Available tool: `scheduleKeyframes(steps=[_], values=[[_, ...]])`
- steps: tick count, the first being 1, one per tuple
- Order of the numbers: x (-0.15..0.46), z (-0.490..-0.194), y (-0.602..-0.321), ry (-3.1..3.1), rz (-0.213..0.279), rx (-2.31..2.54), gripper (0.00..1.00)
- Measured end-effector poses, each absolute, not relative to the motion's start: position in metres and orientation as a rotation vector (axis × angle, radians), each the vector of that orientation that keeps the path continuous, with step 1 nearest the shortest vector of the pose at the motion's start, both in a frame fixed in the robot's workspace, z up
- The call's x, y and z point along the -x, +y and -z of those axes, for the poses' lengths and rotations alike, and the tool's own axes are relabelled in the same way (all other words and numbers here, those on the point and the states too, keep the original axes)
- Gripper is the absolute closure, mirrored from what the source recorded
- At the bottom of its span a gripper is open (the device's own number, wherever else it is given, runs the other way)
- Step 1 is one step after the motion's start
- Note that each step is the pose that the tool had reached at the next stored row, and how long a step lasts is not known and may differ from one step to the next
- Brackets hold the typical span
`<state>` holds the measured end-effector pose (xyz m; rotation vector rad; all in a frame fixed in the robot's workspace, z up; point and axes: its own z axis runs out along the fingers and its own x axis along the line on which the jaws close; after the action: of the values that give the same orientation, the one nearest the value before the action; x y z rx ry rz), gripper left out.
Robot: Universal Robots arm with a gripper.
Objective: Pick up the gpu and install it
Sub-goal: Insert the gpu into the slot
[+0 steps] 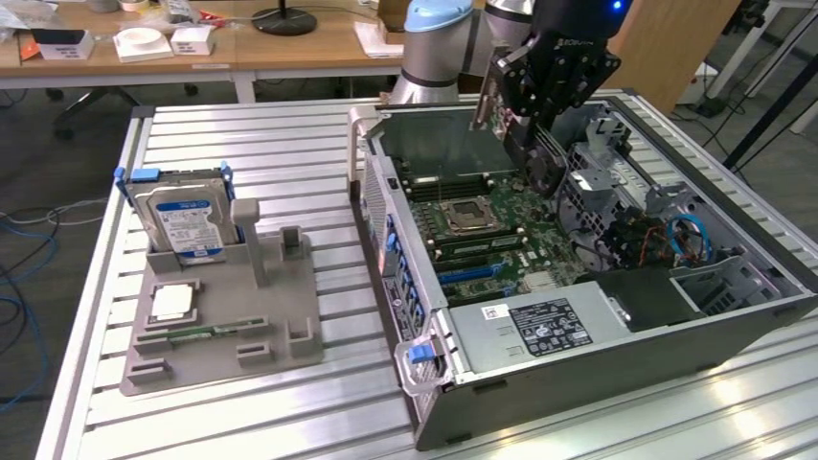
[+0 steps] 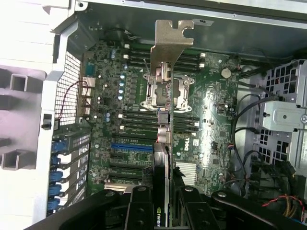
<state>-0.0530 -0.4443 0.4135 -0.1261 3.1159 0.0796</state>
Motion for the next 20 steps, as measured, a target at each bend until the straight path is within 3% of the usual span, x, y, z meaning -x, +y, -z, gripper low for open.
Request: scheduleKeyframes(steps=[20], values=[[0.0530, -0.4135, -0.4443, 3.110, -0.081, 0.251, 0.74]])
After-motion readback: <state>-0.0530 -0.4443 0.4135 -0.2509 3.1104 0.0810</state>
